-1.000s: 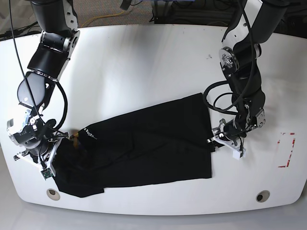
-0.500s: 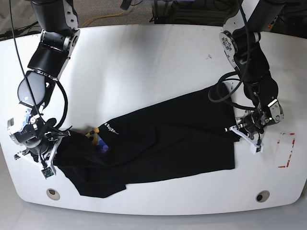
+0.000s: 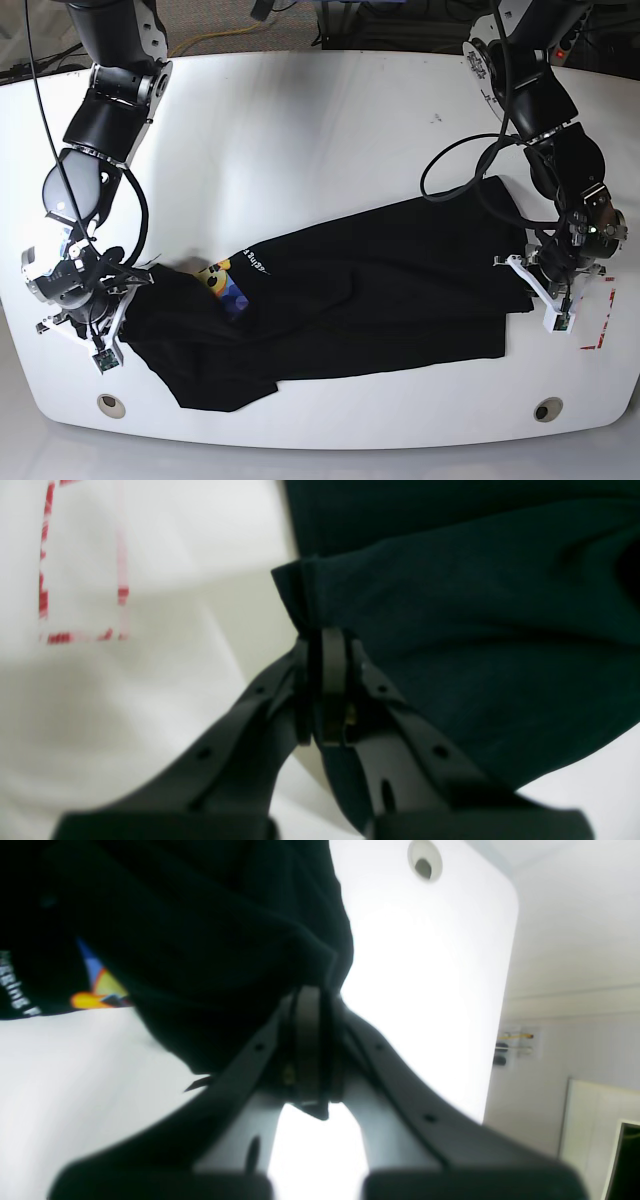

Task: Fold the T-shirt properly
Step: 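Regrasp the shirt edge with the left gripper near the hem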

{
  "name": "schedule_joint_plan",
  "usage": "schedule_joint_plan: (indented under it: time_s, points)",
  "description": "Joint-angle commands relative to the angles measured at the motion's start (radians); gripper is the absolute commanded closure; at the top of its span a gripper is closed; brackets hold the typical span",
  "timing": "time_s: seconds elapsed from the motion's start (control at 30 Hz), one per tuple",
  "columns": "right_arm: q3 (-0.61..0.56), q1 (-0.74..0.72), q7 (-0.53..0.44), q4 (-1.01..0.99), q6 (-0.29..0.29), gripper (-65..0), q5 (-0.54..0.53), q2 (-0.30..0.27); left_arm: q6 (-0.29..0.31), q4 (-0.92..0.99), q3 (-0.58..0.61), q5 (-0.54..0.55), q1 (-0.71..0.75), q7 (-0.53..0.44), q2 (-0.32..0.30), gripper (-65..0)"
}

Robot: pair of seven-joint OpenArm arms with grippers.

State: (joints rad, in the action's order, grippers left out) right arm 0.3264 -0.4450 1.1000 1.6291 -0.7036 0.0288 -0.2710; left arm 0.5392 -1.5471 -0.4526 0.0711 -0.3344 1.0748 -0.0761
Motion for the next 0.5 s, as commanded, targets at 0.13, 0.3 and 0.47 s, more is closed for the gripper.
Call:
schedule_joint_plan:
  time_s: [0.13,0.3,0.47]
  points:
    - [0.003,-0.005,-0.017,0.017,0.005,0.0,-0.005,-0.009,0.0,-0.023,0.002,0.008,-0.025,-0.02,0.003,-0.4]
    - [0.003,-0.004,-0.06,-0.007,0.005,0.0,0.001,-0.009,0.0,-0.026,0.002,0.009,-0.029,-0.018,0.005,-0.4]
    - [0.001,-0.071,-0.094,-0.092,0.005,0.0,0.003,-0.02,0.0,-0.059,0.004,0.008,-0.099,-0.018,0.003,-0.4]
